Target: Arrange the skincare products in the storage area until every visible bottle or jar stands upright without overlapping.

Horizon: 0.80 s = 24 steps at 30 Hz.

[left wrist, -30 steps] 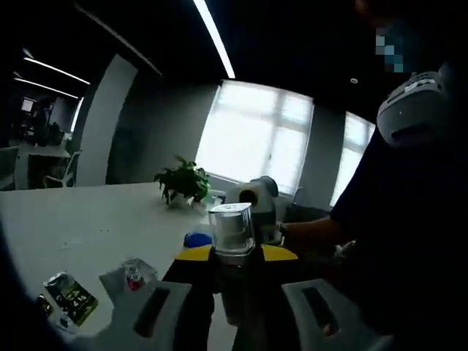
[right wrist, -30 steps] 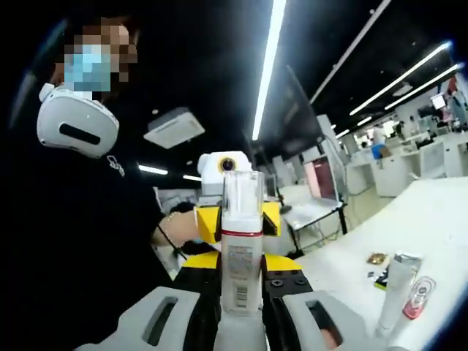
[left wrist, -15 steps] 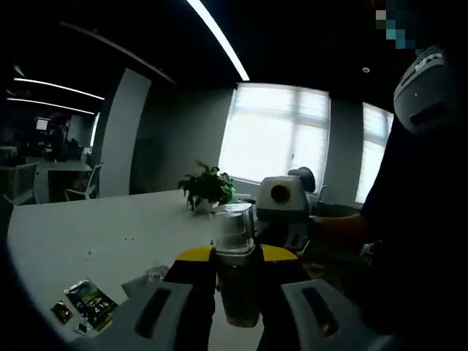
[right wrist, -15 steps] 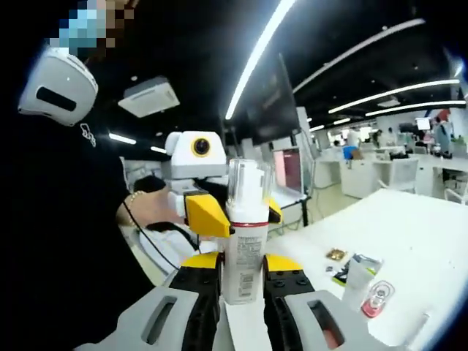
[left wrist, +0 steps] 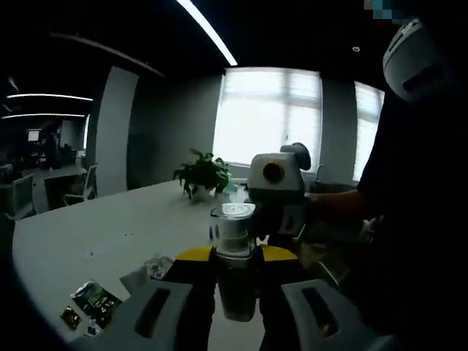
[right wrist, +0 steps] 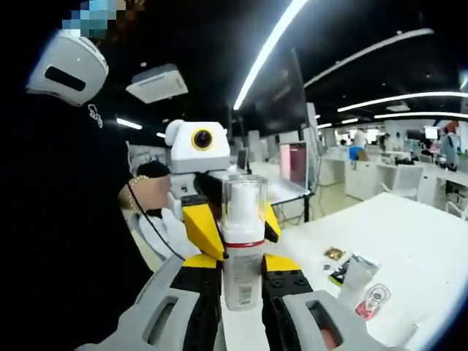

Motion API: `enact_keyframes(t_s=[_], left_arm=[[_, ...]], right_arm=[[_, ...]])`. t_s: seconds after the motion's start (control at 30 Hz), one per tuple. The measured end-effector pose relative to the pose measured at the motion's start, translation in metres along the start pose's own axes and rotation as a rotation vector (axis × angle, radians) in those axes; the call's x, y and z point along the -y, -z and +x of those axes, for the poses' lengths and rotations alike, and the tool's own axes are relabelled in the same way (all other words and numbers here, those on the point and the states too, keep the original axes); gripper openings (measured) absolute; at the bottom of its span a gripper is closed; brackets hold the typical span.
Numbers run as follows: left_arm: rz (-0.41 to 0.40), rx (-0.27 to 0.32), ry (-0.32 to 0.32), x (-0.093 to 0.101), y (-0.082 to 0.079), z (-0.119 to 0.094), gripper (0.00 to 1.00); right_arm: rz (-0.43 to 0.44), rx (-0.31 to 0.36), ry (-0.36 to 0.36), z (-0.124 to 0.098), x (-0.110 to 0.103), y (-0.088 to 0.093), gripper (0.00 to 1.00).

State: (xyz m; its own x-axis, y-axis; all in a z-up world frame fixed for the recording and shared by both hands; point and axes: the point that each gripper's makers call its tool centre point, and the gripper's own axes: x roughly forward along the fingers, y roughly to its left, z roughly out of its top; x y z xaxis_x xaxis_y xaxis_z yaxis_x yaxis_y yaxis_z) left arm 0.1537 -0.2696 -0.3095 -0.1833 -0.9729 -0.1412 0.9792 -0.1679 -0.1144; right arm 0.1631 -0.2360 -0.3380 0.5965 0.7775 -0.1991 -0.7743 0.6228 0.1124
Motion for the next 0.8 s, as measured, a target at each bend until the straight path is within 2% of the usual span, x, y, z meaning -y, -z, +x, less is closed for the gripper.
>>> enact_keyframes(t_s=[0.17, 0.27, 0.47, 0.63, 0.8], left_arm=[[0.001, 0.016, 0.000, -0.004, 0.001, 0.000, 0.17], [-0.024, 0.041, -0.008, -0.004, 0.001, 0.000, 0.27], [-0.037, 0.026, -0.029, -0.007, 0.011, -0.002, 0.29], [-0.040, 0.022, -0.064, -0.009, 0.015, -0.003, 0.31], [-0.037, 0.021, -0.116, -0.012, 0.019, -0.004, 0.40]], right_arm=[[0.015, 0.032, -0.003, -0.001, 0.002, 0.001, 0.11], [0.011, 0.028, 0.004, -0.001, 0.004, 0.004, 0.11], [0.008, 0.037, -0.002, -0.001, 0.006, 0.008, 0.11], [-0.011, 0.024, -0.005, 0.002, 0.007, 0.013, 0.11], [-0.028, 0.021, 0.001, 0.004, 0.011, 0.019, 0.11]])
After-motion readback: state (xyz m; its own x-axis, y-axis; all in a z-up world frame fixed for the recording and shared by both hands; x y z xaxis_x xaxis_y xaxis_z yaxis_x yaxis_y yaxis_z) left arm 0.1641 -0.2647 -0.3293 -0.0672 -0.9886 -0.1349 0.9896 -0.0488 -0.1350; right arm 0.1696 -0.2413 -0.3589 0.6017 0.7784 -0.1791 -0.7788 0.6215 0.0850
